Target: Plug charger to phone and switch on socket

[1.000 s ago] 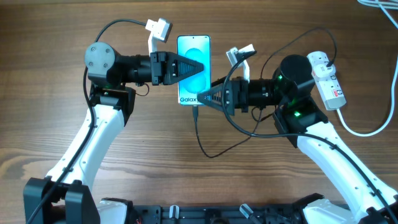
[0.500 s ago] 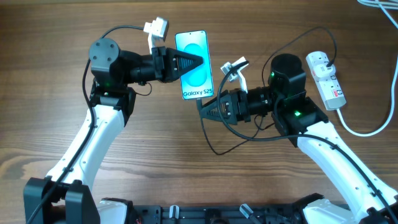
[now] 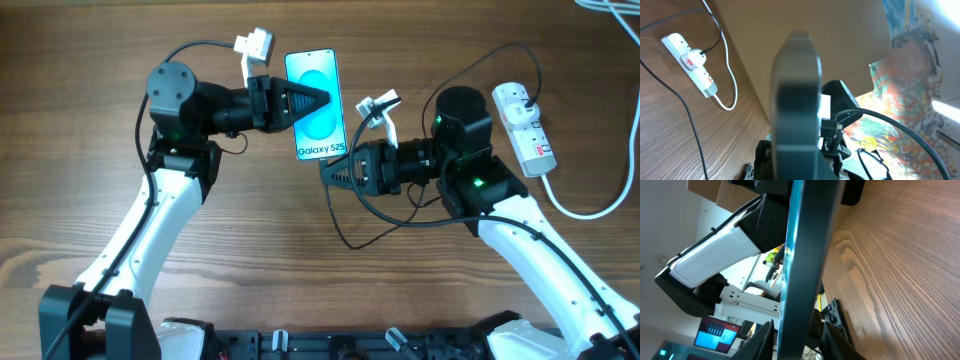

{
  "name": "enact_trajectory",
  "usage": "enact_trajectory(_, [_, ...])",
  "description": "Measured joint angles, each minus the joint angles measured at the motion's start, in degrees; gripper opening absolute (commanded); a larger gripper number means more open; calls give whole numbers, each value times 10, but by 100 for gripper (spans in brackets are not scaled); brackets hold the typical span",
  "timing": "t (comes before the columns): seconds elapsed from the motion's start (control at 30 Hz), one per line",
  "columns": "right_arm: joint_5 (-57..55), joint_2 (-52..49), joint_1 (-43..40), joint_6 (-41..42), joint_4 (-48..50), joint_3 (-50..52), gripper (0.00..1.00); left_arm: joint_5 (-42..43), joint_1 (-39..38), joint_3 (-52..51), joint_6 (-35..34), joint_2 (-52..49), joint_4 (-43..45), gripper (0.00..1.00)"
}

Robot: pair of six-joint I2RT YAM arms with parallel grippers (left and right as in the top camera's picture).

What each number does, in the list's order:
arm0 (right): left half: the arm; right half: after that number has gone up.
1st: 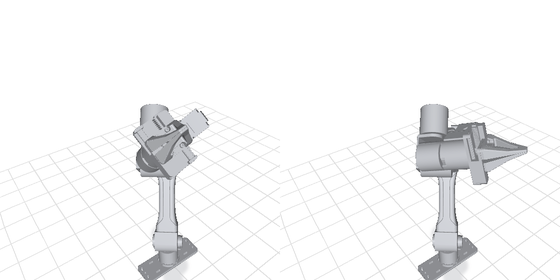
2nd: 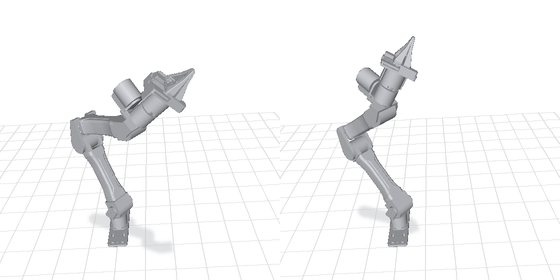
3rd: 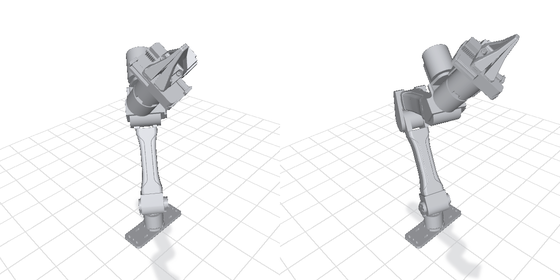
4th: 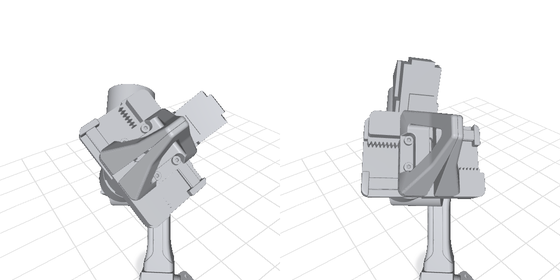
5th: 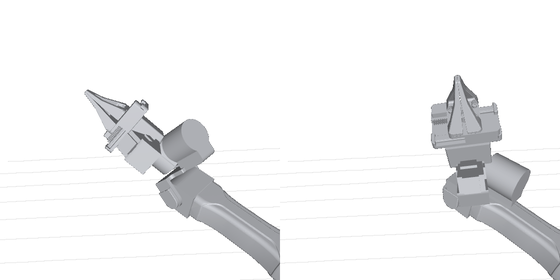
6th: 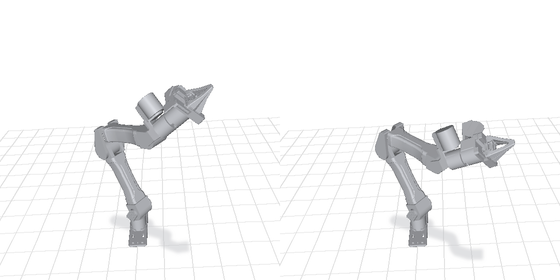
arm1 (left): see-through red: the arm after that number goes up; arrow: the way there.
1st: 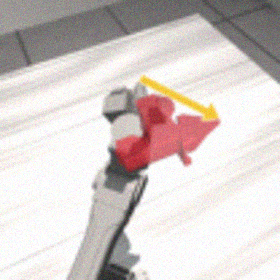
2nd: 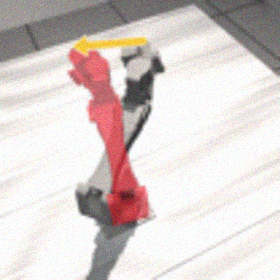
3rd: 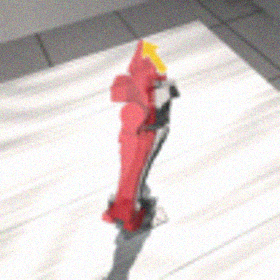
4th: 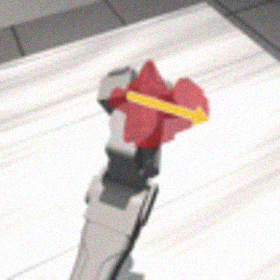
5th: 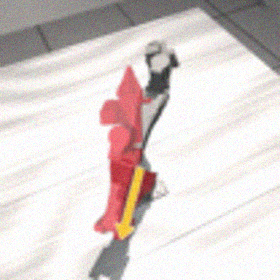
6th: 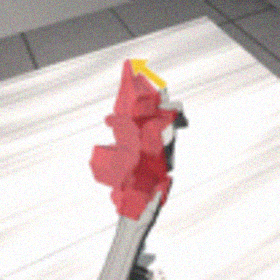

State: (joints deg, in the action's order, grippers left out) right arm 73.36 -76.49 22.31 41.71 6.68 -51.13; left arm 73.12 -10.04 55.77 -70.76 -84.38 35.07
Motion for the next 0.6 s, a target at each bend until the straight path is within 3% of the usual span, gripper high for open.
enact_trajectory(0.23, [-4, 0, 0, 0, 4, 0, 5, 0, 0, 0, 12, 0, 0, 4])
enact_trajectory(0.6, [-3, 0, 8, 71, 65, 4, 4, 20, 4, 6, 32, 0, 5, 4])
